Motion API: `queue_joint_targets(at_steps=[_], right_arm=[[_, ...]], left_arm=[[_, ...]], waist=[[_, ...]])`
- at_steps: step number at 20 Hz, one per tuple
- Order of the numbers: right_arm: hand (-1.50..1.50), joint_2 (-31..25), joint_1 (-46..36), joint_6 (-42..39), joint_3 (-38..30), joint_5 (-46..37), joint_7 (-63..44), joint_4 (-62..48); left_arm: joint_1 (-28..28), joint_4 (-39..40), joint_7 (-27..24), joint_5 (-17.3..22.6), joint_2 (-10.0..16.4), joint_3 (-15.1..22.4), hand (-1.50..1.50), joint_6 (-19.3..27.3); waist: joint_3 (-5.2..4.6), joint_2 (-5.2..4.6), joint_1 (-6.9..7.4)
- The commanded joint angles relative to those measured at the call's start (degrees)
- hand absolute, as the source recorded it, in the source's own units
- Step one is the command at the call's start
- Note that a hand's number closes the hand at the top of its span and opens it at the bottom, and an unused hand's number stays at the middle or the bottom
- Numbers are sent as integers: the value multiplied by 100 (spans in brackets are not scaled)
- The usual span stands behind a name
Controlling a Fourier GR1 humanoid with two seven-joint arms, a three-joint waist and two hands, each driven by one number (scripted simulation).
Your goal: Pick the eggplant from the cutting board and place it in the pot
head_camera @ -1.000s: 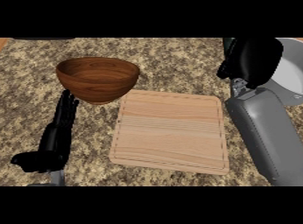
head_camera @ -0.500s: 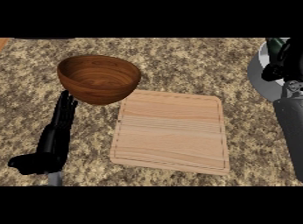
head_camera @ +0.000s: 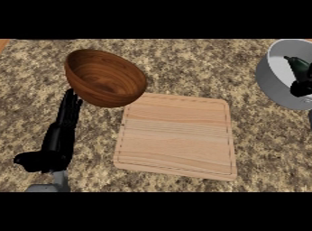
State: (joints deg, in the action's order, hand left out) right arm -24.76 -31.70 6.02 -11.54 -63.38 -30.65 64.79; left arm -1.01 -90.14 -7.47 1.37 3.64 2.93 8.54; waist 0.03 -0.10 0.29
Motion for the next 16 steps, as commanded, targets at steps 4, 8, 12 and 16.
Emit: queue_joint_targets(at_steps=[4,8,12,16], right_arm=[[150,-264,-113,31,-667,591,485,-1340],[-150,-268,-27,-58,-806,478,24,-1951],[-150,-93,-114,164,-1073,1228,1258,-2075],[-150,188,77,1066,-1786,2071,2071,-1476]], left_arm=[[83,-113,160,109,115,-63,0,-181],[-133,-128,272,-244,-205,240,0,204],[4,11,89,-110,-164,165,0,34],[2,28,28,-98,-165,87,0,80]], waist=[[1,-12,36],[5,-32,49],[6,-25,52],[13,-1,-50]])
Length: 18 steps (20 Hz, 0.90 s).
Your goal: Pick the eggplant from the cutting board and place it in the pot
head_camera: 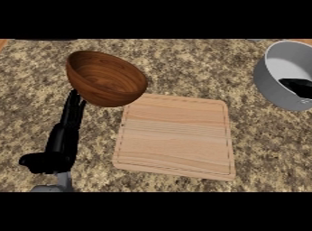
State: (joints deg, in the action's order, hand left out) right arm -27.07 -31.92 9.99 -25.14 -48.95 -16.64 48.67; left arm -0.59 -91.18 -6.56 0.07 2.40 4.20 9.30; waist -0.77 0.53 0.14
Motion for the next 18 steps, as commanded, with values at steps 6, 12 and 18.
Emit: queue_joint_targets(at_steps=[6,12,18], right_arm=[[-150,435,14,1045,-1396,1954,1819,310],[-150,-40,185,828,-1934,2797,2319,-127],[-150,-332,974,330,-2309,3557,3204,-10]], left_arm=[[33,-1,1,42,66,-85,0,-49],[-91,-274,495,-35,164,-67,0,-42],[-96,273,-103,-11,33,-173,0,-66]], waist=[[91,-63,-6],[83,-60,12],[79,-51,-56]])
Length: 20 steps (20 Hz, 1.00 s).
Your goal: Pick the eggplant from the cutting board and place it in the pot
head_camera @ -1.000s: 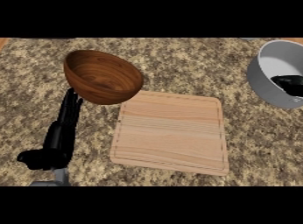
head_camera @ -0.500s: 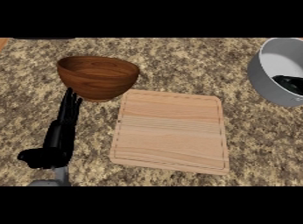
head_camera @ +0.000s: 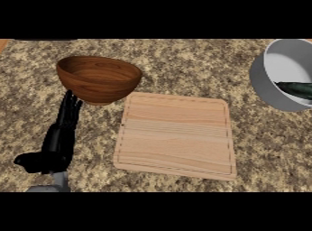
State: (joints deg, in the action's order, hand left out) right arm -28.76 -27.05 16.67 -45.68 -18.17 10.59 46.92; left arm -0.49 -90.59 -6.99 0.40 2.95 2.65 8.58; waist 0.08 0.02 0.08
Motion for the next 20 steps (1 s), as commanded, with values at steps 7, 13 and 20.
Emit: queue_joint_targets(at_steps=[7,13,20], right_arm=[[-150,-467,816,-495,-176,1059,609,9],[-150,-1089,999,-719,-424,1431,1411,-900],[-150,-1590,1118,-850,-852,2033,1608,-1506]], left_arm=[[-59,74,-16,130,29,-139,0,-193],[63,-193,150,54,36,-79,0,-174],[9,-244,281,-264,-177,141,0,122]], waist=[[-8,0,-15],[-4,-6,2],[-2,-7,-5]])
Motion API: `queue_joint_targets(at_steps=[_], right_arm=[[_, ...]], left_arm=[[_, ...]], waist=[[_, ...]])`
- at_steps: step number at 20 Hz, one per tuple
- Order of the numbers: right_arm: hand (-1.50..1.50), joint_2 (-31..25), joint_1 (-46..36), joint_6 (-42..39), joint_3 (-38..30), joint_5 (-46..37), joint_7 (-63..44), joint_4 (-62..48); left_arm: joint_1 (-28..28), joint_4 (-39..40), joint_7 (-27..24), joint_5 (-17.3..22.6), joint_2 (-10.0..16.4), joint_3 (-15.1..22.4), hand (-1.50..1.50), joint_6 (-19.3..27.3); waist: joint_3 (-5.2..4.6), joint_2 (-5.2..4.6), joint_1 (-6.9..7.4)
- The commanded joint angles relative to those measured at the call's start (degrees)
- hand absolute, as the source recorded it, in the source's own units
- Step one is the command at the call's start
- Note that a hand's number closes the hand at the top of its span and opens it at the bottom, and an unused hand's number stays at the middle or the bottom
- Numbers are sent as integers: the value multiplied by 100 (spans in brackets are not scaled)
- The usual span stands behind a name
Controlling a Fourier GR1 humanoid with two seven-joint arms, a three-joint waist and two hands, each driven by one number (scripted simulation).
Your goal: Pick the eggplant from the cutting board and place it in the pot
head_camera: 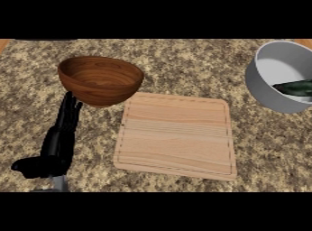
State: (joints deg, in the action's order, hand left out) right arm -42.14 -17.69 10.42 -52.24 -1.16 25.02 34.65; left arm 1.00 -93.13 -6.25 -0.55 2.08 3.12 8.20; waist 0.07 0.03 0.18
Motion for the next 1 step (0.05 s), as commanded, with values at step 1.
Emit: queue_joint_targets(at_steps=[1], right_arm=[[-150,-291,318,-128,-309,338,439,-526]], left_arm=[[-194,85,171,58,63,-131,0,-29]], waist=[[1,-13,-10]])
